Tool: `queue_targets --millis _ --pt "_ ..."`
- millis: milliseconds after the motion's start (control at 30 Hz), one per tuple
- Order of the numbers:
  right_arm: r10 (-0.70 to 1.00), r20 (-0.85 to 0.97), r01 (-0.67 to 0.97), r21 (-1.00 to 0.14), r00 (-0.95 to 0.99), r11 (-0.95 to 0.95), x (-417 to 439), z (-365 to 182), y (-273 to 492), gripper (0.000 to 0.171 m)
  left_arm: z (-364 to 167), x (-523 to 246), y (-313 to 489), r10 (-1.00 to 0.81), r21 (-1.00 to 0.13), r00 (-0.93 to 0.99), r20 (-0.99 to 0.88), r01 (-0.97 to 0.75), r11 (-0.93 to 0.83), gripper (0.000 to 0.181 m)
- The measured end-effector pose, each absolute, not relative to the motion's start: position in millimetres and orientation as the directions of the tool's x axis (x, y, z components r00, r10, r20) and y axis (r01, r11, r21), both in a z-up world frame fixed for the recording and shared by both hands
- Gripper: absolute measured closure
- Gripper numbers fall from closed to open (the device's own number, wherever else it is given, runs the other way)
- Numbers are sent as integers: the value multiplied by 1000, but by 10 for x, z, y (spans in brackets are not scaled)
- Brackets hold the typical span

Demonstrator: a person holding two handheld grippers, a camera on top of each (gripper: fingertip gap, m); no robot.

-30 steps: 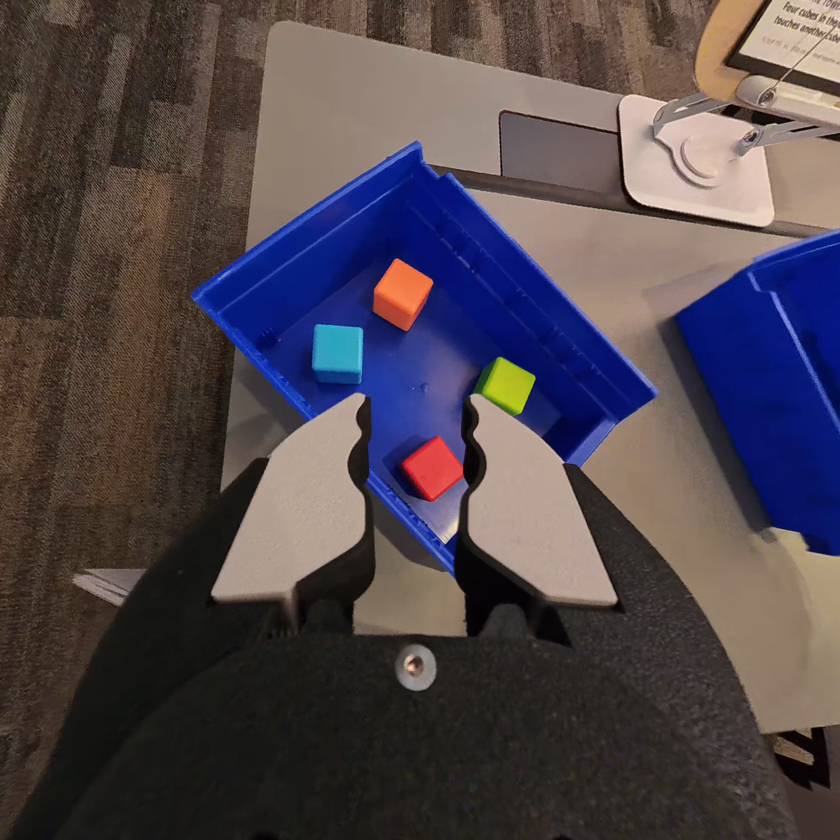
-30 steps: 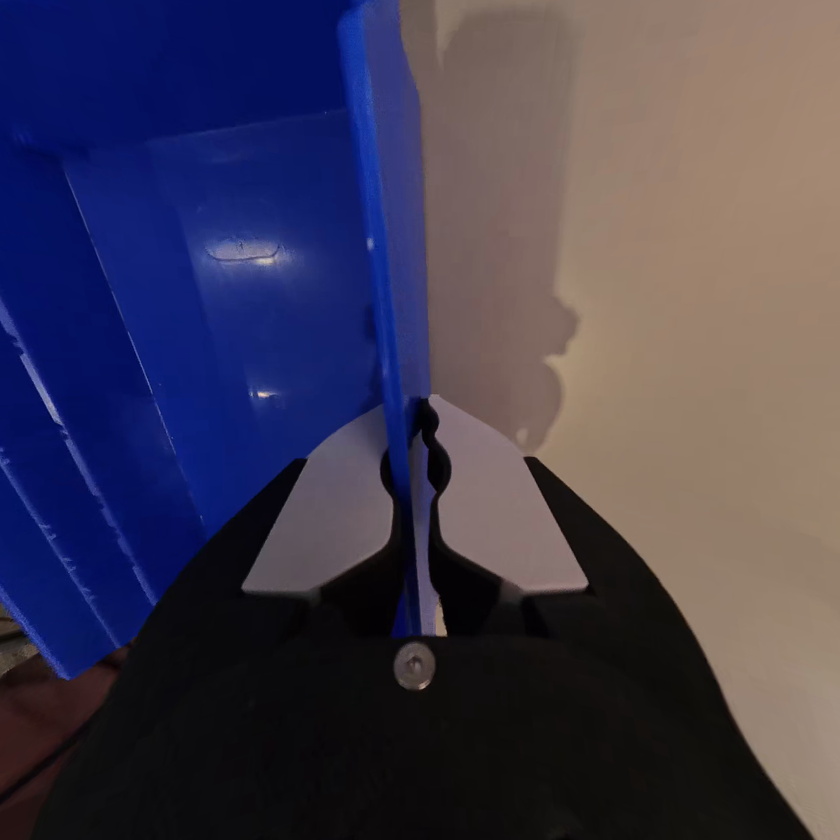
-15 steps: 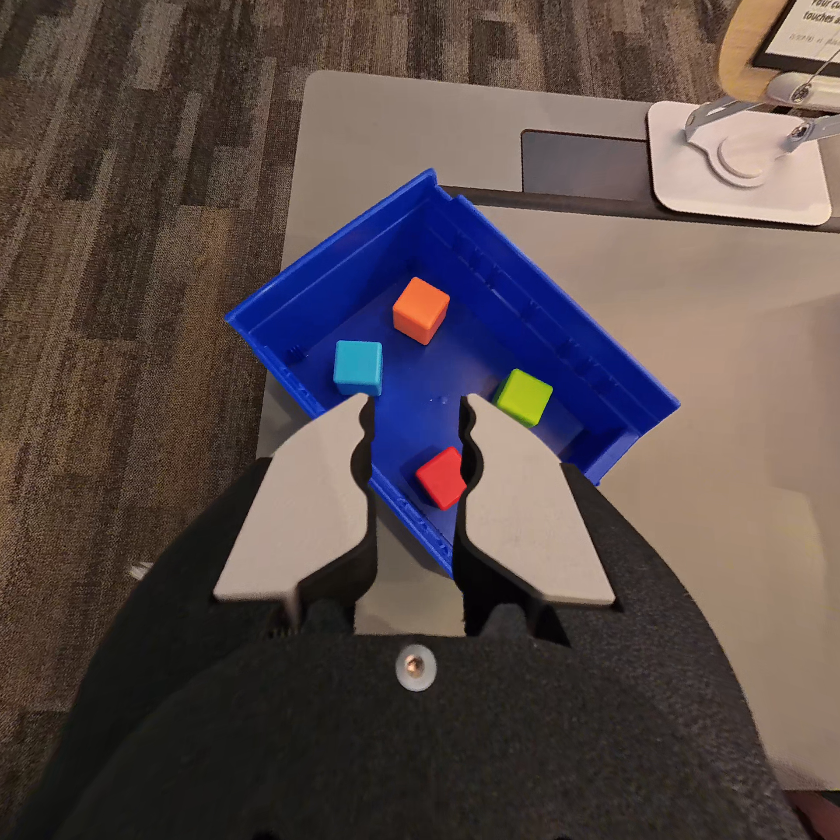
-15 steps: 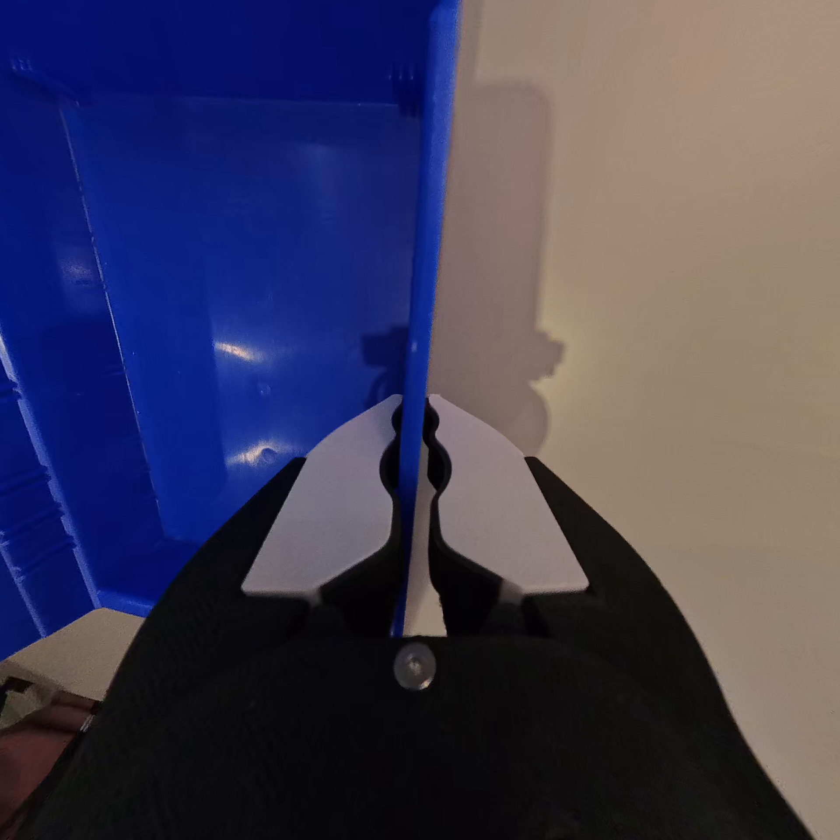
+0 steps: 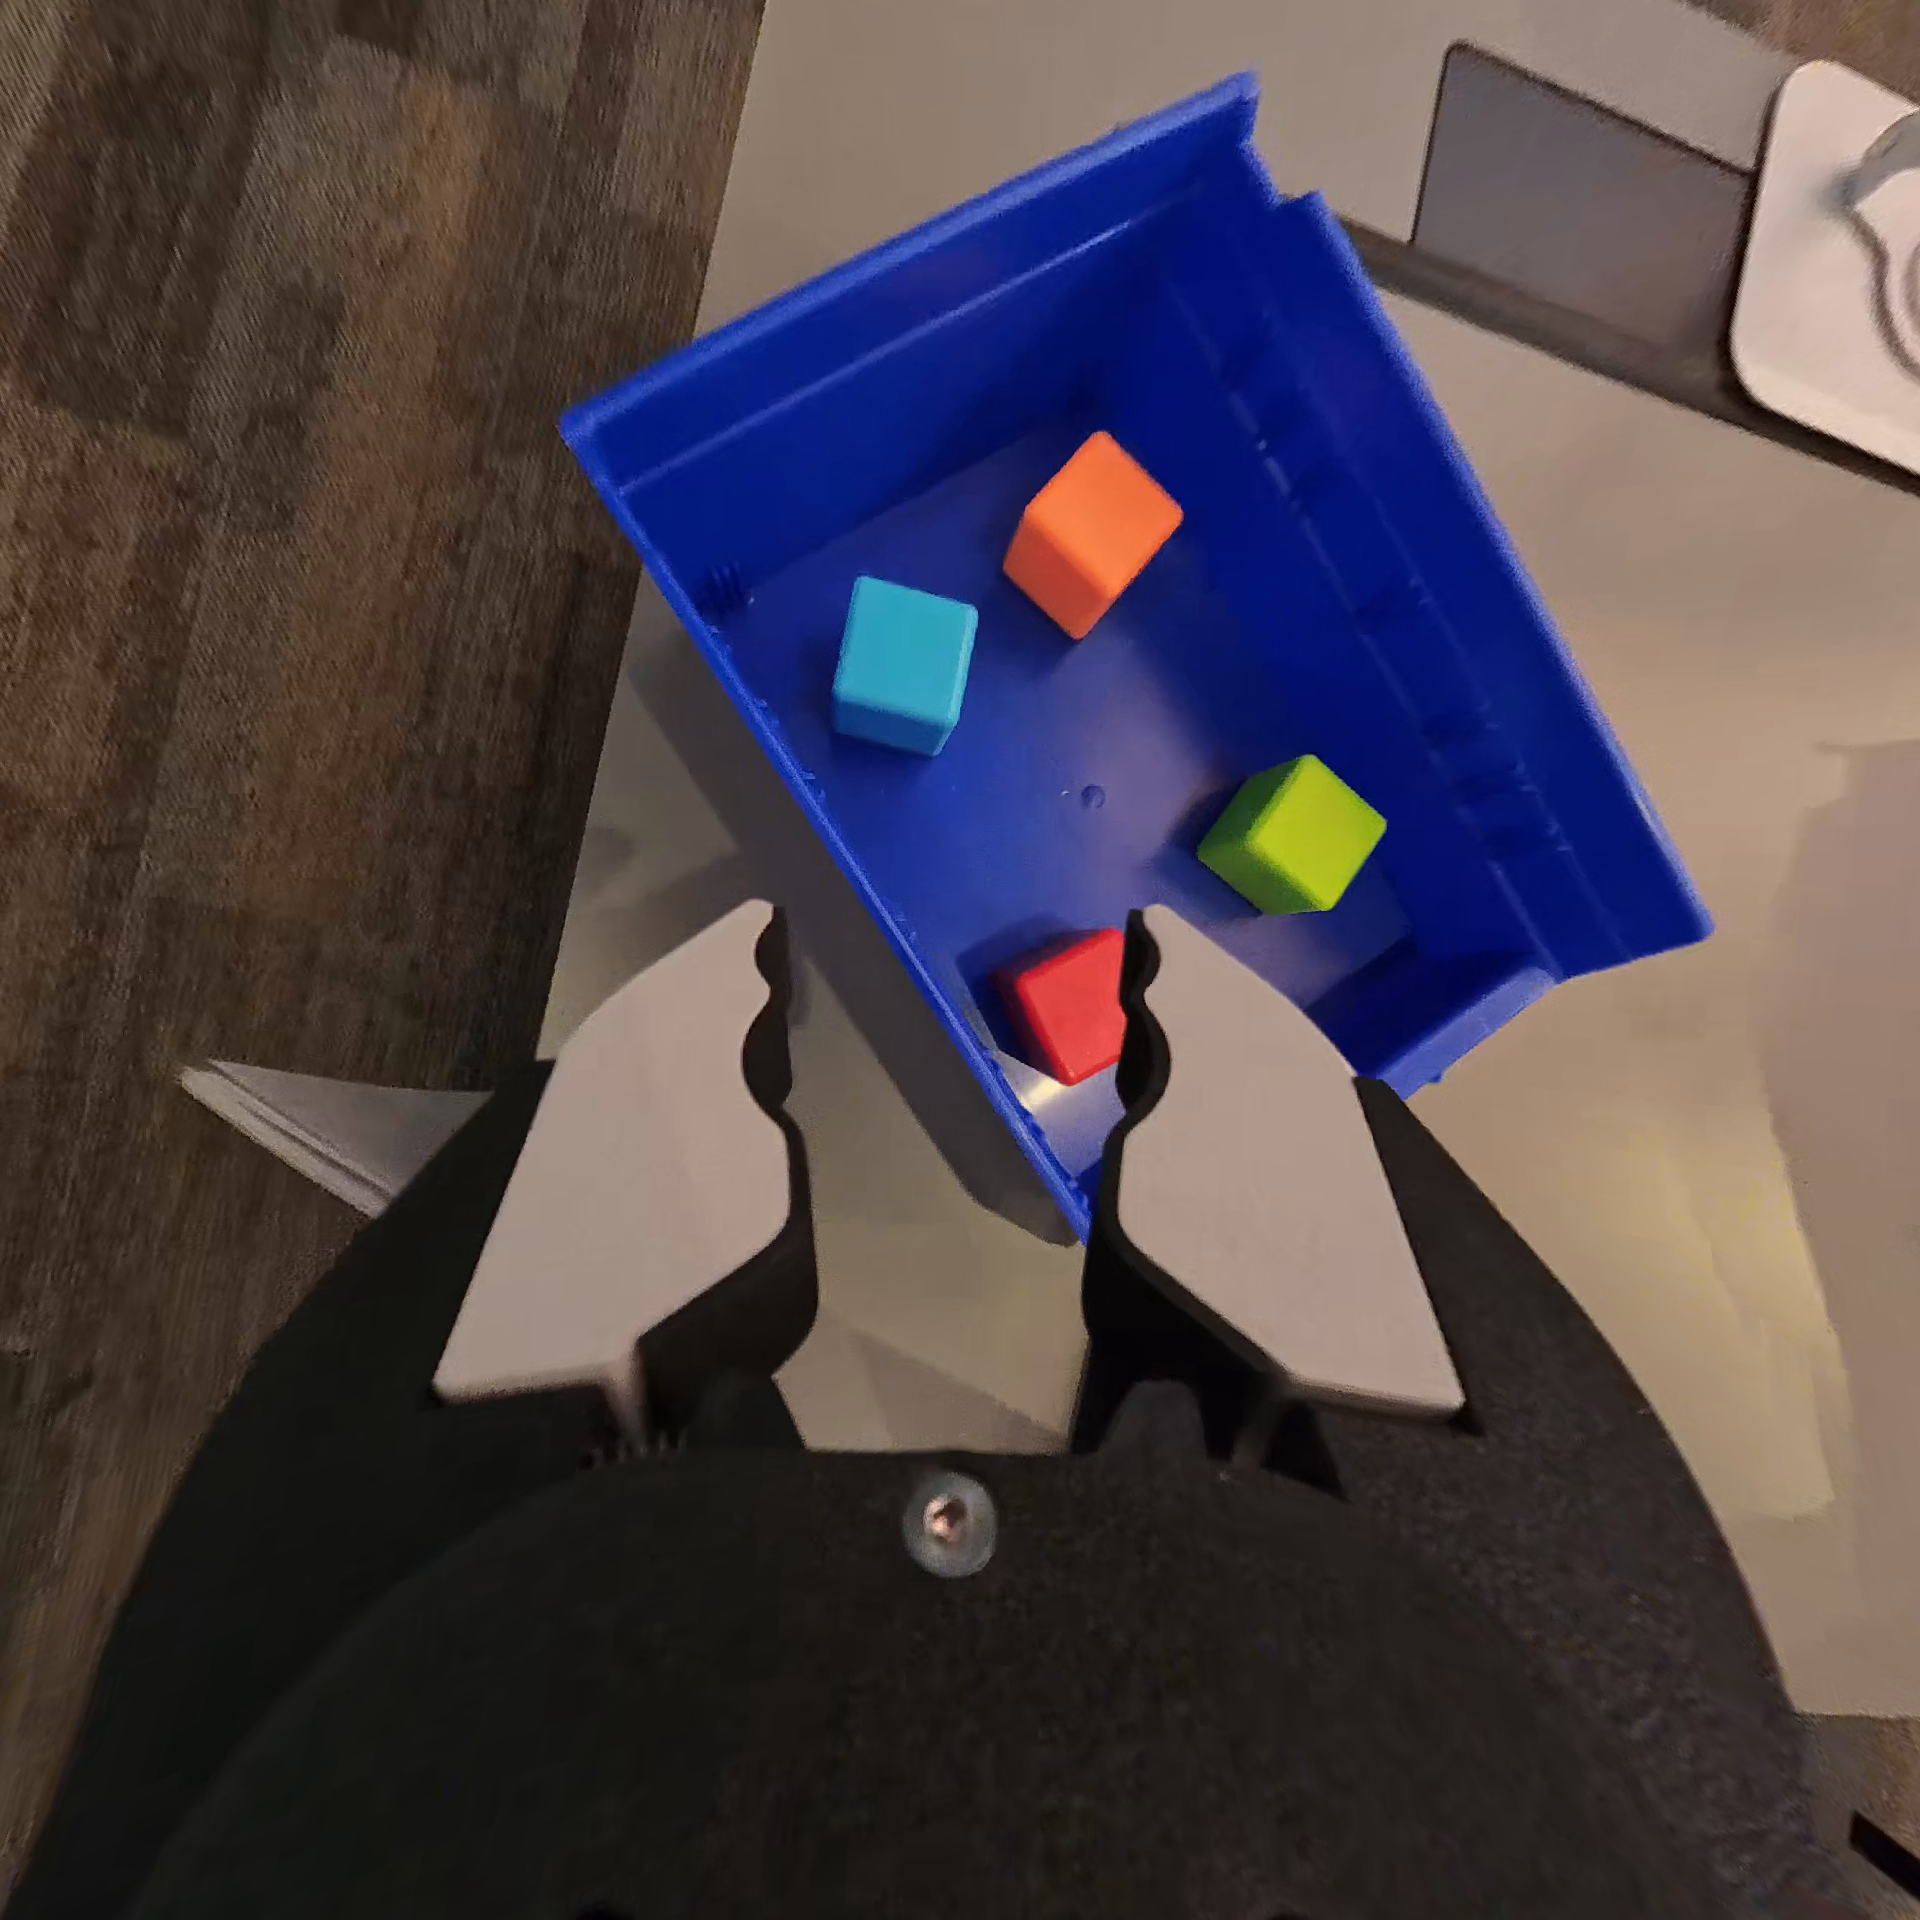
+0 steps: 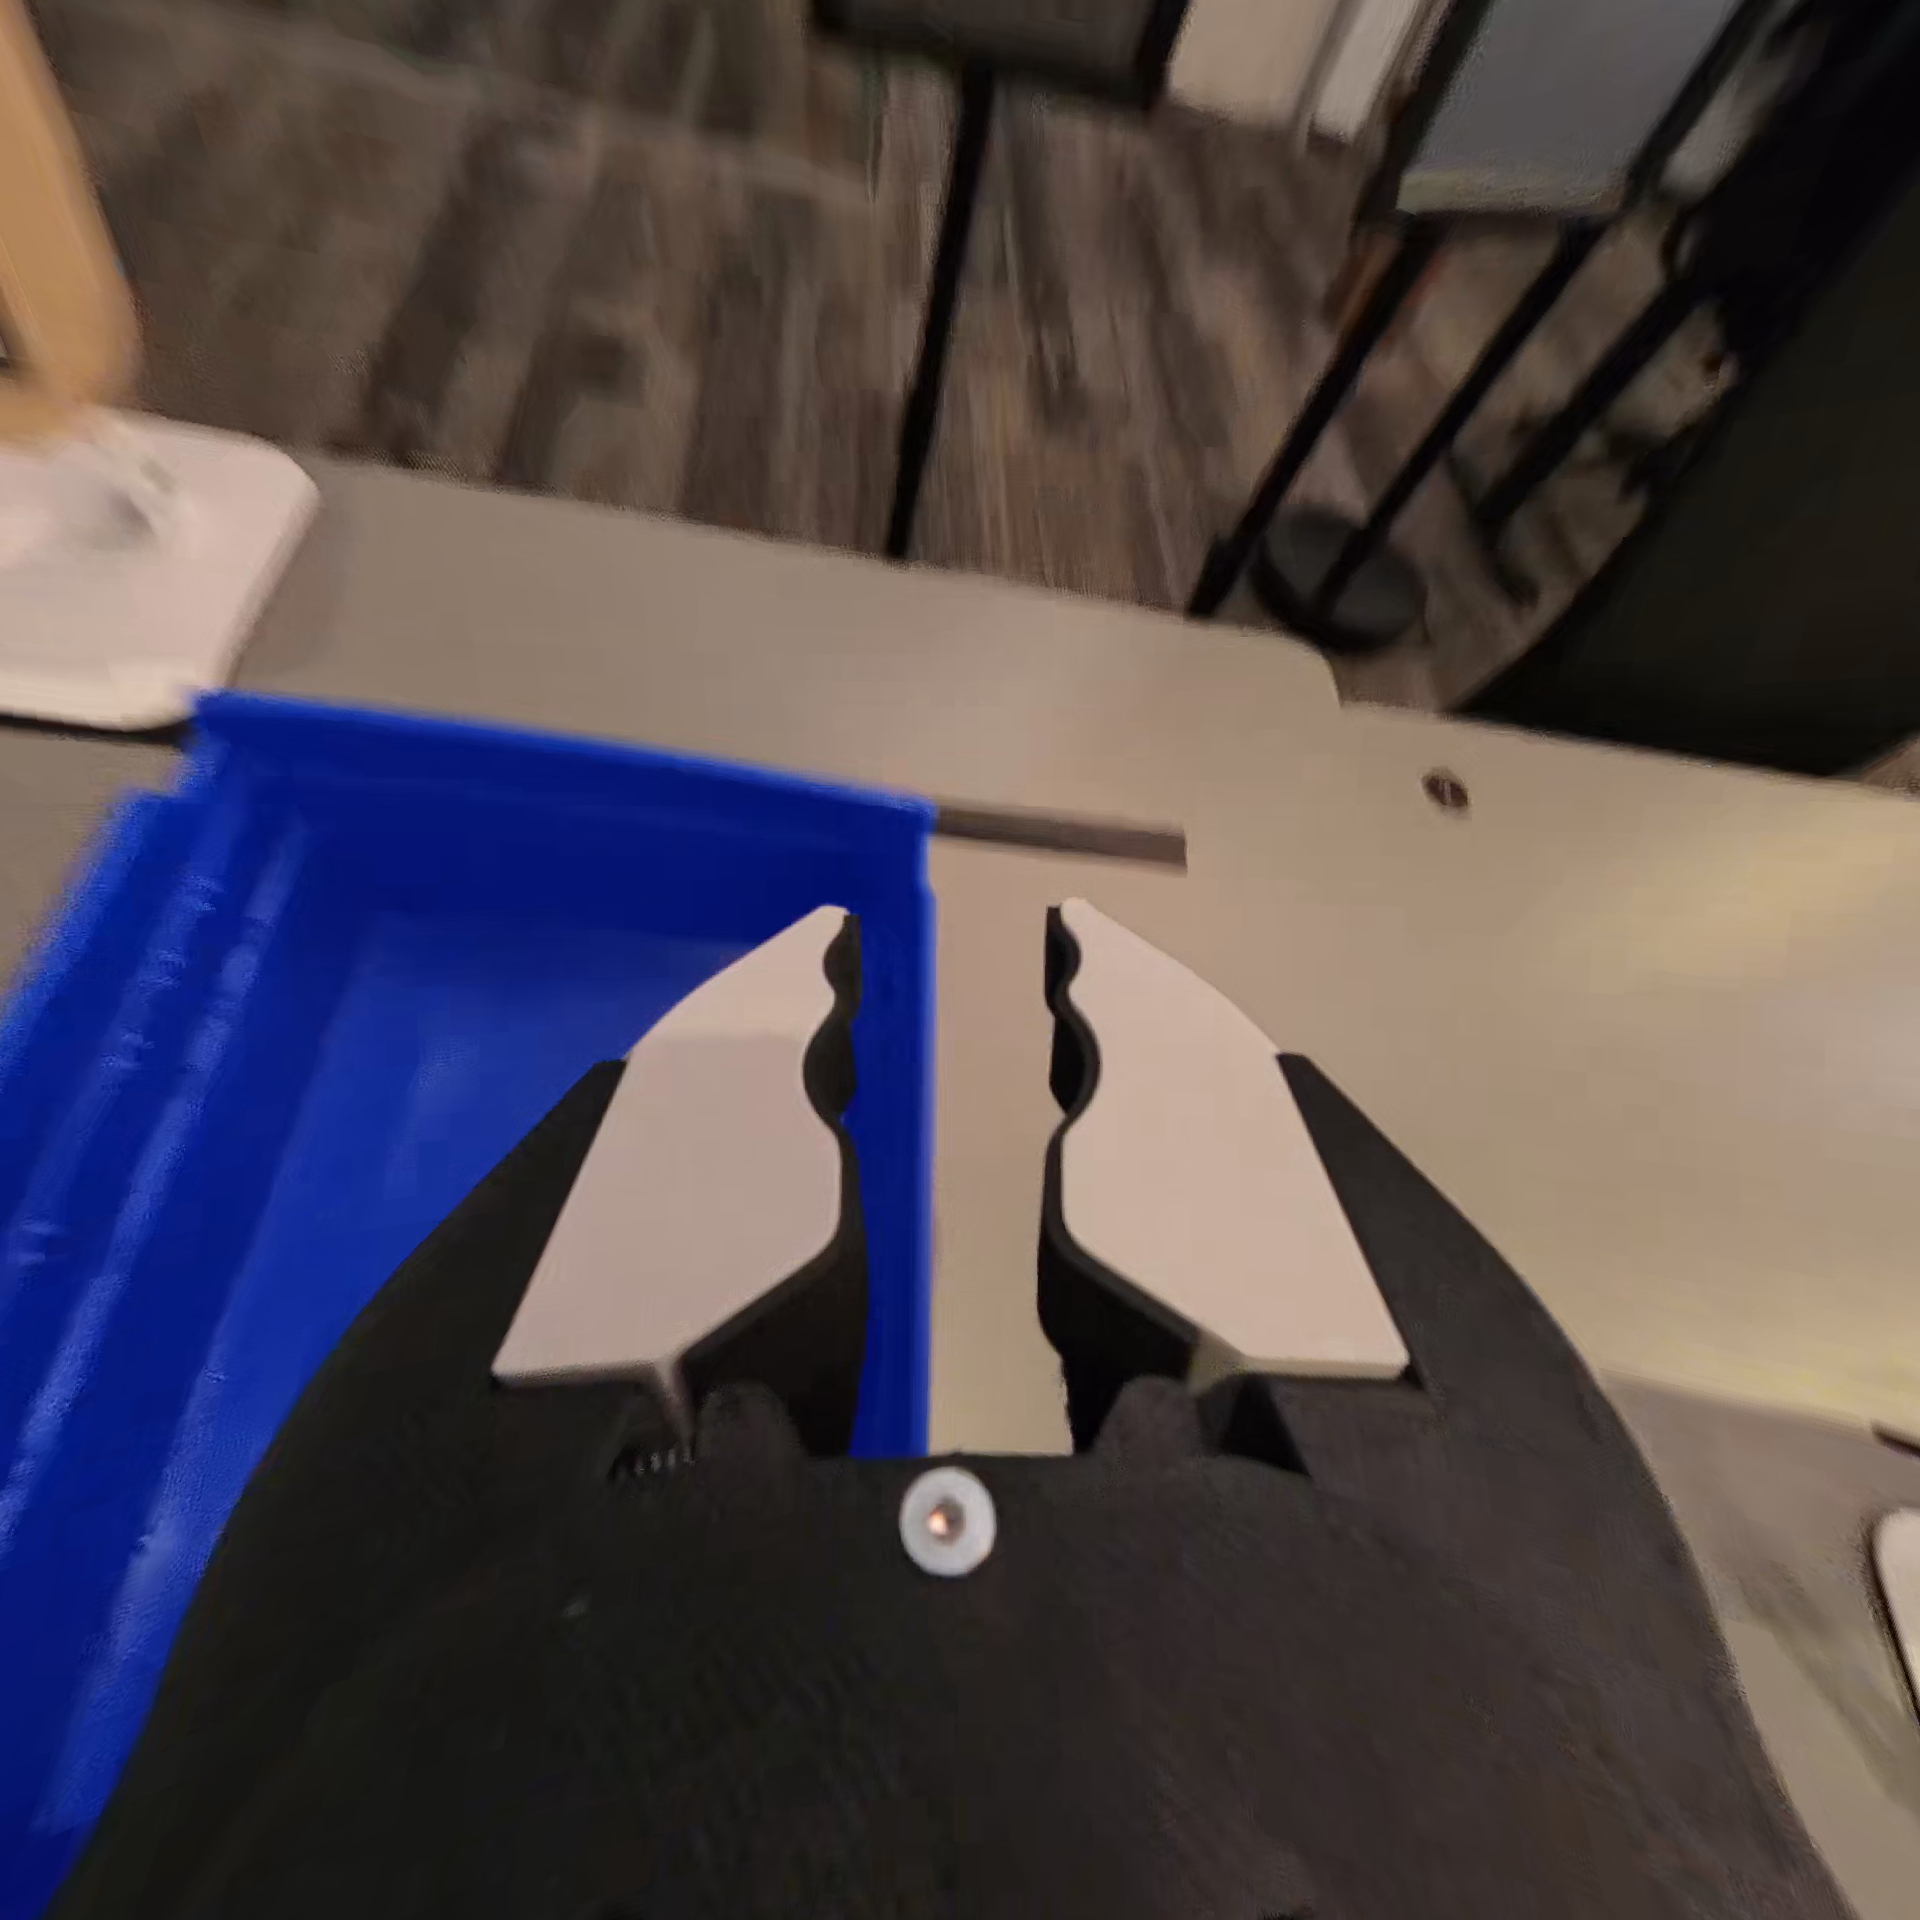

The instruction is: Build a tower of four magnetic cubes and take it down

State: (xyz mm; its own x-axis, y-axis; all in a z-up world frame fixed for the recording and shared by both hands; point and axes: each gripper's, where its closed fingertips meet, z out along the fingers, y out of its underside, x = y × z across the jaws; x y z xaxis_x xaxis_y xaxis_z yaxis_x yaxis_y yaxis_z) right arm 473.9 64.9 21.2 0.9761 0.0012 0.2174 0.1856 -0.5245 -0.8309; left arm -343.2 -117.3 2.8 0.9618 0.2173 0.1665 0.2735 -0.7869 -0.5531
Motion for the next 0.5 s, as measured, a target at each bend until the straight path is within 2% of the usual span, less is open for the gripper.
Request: queue_targets --millis 167,267,333,500 --pt "66 203 213 -908 977 -361 4322 772 567 136 -276 -3553 -1136 286 -438 951 116 307 -845 117" --pt "85 246 260 -913 966 -313 4205 827 522 136 -411 -3631 -1116 323 -392 942 92 332 -858 120" --pt "61 310 315 -908 949 -276 4209 871 529 144 -486 -3615 -1054 319 -376 942 109 336 -864 126" --pt "74 360 366 -889 930 -276 4144 814 561 149 -837 -3514 -1086 292 -203 954 69 300 -932 136"
